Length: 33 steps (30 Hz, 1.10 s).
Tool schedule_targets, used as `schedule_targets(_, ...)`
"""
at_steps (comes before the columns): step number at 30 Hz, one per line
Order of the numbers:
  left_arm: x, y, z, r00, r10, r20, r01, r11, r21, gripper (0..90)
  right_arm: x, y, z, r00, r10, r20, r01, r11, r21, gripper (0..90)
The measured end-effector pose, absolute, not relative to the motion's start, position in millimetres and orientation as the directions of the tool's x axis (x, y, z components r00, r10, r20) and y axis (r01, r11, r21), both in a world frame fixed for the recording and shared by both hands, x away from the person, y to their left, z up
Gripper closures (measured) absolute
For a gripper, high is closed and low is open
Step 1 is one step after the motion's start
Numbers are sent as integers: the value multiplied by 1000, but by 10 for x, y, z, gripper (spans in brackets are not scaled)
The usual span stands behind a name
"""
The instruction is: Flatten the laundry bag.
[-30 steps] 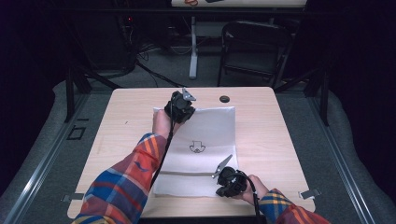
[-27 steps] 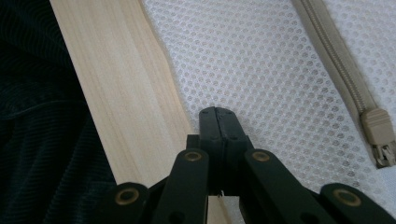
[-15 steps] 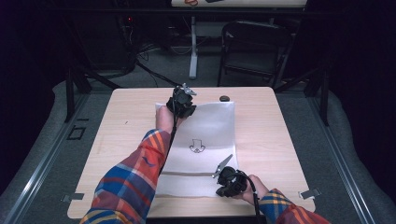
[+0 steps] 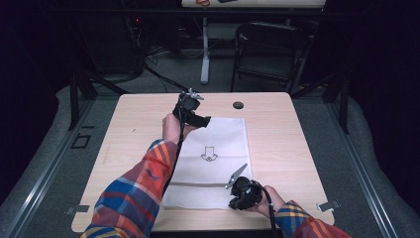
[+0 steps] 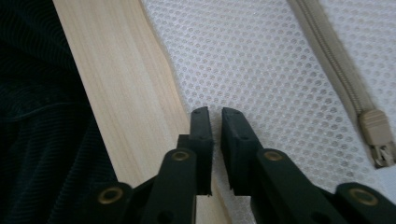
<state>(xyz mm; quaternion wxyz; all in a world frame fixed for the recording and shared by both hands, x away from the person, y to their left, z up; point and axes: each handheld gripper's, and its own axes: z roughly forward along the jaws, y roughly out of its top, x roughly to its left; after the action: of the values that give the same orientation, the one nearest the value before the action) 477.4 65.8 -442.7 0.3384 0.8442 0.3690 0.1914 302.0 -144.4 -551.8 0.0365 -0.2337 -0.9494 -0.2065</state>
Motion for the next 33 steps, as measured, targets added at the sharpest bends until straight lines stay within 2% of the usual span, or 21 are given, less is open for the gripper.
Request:
schedule_targets(5, 4670, 720, -4447, 678, 734, 49, 497, -506, 706, 170, 3004, -1470, -5414, -885, 442, 146, 460, 781, 422, 676)
schedule_targets(12, 4445, 794, -4508, 714, 700, 18, 491, -518, 701, 150, 3053, -1611, -5312, -849, 500, 169, 518, 729, 447, 418)
schedule_targets(14, 4371, 811, -4537, 726, 688, 2, 490, -520, 699, 147, 3065, -1657, -5292, -837, 522, 165, 535, 715, 449, 315)
schedule_targets(18, 4214, 836, -4599, 746, 665, -8, 484, -534, 693, 141, 3105, -1732, -5258, -819, 550, 164, 558, 695, 453, 206)
schedule_targets(21, 4103, 863, -4639, 755, 656, -14, 483, -542, 688, 132, 3124, -1766, -5245, -810, 567, 152, 565, 683, 463, 155)
schedule_targets(33, 3697, 967, -4761, 785, 618, -39, 475, -560, 678, 111, 3169, -1879, -5178, -801, 587, 116, 565, 678, 469, 50)
